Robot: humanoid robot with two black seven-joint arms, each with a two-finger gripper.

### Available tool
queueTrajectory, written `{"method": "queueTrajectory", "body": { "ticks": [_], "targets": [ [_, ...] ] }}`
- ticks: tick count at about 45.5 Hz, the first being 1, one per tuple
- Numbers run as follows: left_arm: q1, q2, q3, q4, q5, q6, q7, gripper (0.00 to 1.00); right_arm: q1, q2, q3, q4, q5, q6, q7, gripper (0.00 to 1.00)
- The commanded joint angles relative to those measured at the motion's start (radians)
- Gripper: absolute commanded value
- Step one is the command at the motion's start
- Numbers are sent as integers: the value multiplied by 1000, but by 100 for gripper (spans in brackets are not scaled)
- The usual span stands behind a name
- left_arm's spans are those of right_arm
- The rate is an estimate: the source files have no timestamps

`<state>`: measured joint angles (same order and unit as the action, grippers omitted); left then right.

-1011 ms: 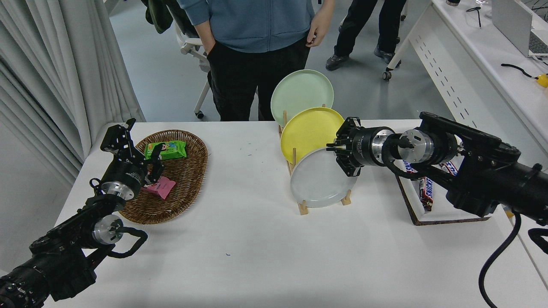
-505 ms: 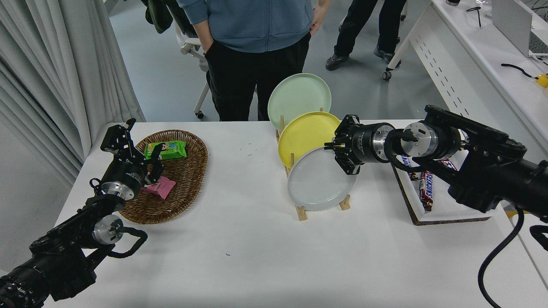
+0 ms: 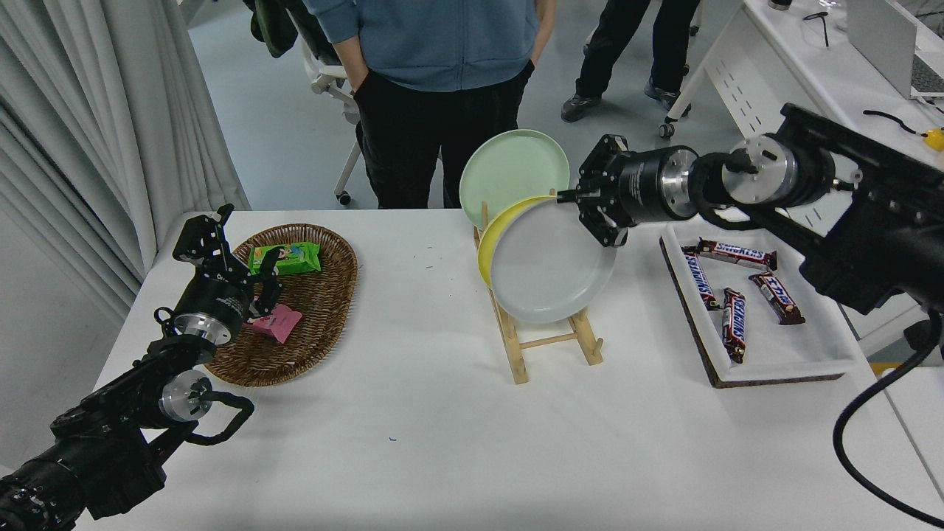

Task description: Place the plate on the table

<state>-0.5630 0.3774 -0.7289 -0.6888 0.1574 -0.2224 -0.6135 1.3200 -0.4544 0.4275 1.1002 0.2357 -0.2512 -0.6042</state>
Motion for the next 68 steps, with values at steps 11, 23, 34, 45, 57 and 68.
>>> {"method": "queueTrajectory", "body": {
  "ticks": [11,23,34,45,57,68],
  "targets": [
    [0,0,0,0,1,0,0,100,123,6,14,12,207,-60,-9,0],
    [0,0,0,0,1,0,0,100,122,78,2,10,277,-143,-9,0],
    [0,0,0,0,1,0,0,100,53,161,-3,9,389,-227,4,0],
    [0,0,0,0,1,0,0,100,-16,207,-95,7,395,-307,9,0],
    [0,0,0,0,1,0,-2,100,-90,240,-108,9,410,-414,6,0],
    [0,0,0,0,1,0,0,100,-110,257,-105,6,462,-534,6,0]
  ]
}}
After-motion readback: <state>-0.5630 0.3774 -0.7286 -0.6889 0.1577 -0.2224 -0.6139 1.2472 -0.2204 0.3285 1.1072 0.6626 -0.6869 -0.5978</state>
